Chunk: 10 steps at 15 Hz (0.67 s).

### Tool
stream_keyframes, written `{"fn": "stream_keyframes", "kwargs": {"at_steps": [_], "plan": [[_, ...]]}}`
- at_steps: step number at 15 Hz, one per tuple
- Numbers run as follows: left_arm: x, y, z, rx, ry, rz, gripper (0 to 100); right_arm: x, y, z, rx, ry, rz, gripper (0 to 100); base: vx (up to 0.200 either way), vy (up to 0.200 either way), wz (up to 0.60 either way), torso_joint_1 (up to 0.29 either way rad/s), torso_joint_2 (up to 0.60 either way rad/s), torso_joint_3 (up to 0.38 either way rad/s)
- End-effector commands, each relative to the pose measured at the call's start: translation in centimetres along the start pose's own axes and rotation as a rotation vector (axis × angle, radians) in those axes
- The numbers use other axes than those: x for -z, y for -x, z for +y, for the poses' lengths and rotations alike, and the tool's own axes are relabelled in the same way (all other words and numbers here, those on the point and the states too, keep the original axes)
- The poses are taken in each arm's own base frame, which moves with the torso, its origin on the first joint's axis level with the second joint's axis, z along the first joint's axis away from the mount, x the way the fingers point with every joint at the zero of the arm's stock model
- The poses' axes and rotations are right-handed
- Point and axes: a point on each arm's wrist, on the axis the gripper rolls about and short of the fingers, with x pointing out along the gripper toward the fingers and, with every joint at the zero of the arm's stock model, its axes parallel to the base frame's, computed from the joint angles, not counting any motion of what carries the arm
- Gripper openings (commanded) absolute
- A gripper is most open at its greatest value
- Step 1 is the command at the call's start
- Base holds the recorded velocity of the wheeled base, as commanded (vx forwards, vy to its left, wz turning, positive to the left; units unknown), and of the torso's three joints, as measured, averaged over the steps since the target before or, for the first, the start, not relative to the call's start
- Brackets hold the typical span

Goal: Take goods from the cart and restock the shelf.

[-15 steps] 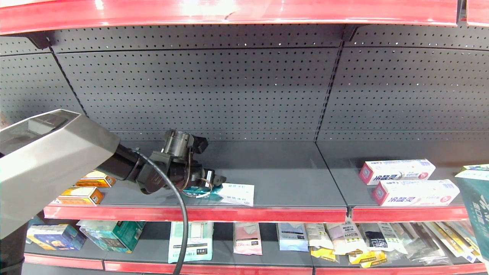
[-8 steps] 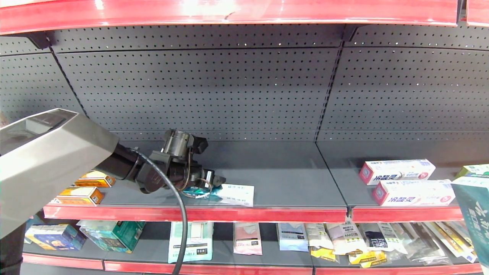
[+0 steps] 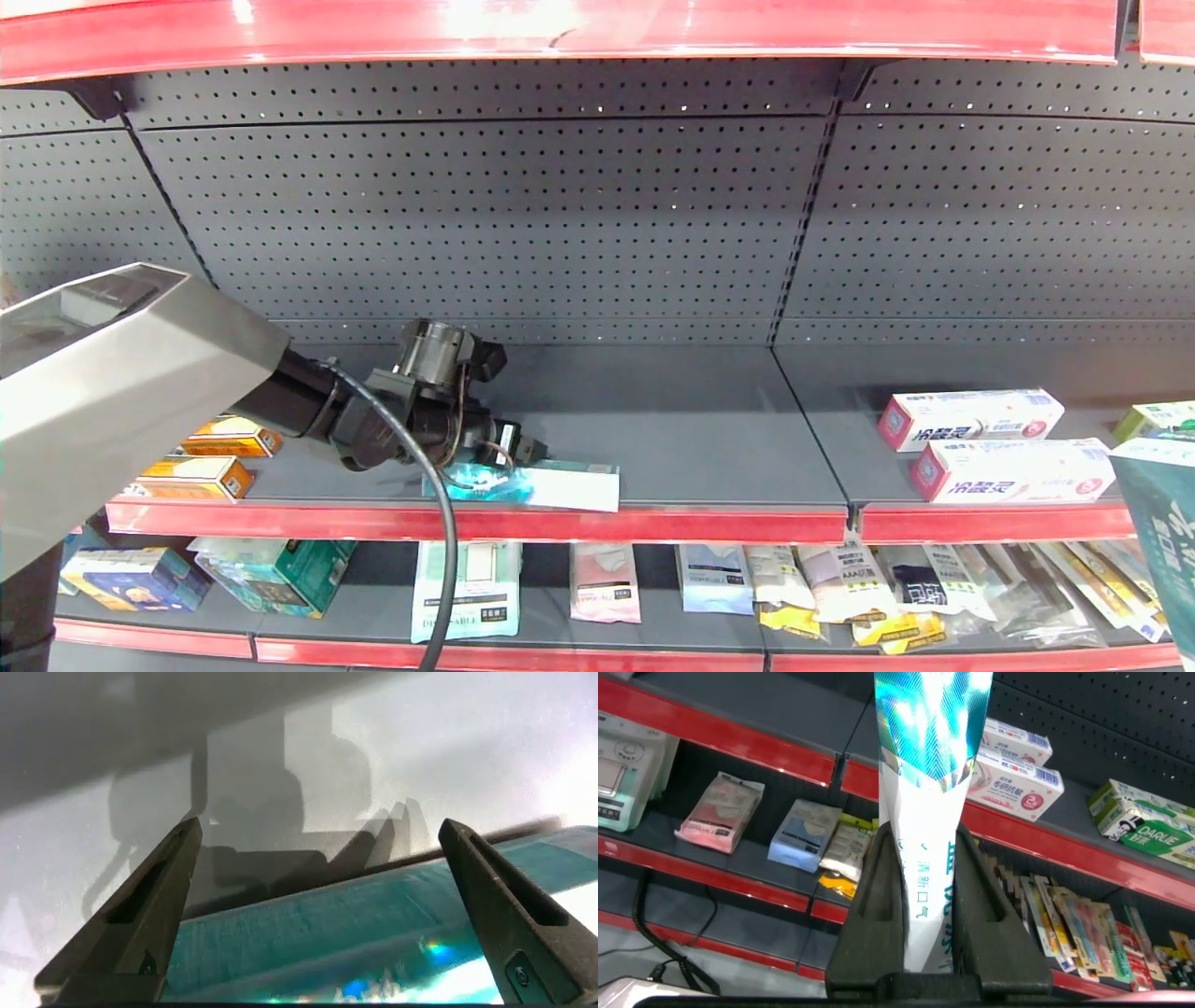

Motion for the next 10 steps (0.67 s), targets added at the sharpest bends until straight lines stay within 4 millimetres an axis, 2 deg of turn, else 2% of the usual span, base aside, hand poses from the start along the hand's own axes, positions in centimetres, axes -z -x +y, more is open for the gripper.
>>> {"fn": "stream_keyframes", "kwargs": {"at_steps": [1, 4, 6, 8, 10], "plan": [[-0.3, -0.1, 0.1, 0.001, 0.002, -0.018, 100, 0.0, 0.0, 0.0, -0.001, 0.001, 0.001, 0, 0.000, 0.000, 0.00, 0.000, 0.00, 0.000], [-1.6, -0.1, 0.0, 0.008, 0.001, -0.062, 100, 0.1, 0.0, 0.0, -0.002, 0.000, 0.003, 0, 0.000, 0.000, 0.00, 0.000, 0.00, 0.000], [-1.7, 0.0, -0.1, 0.019, 0.000, -0.066, 100, 0.1, 0.0, 0.0, -0.002, 0.000, 0.003, 0, 0.000, 0.000, 0.00, 0.000, 0.00, 0.000], [-2.9, 1.9, -0.5, 0.070, -0.004, -0.108, 100, 0.1, 0.0, 0.0, -0.002, 0.000, 0.004, 0, 0.000, 0.000, 0.00, 0.000, 0.00, 0.000], [-2.8, 3.4, -0.6, 0.106, -0.006, -0.095, 100, 0.1, -0.1, 0.0, -0.005, 0.000, 0.011, 0, 0.000, 0.000, 0.00, 0.000, 0.00, 0.000]]}}
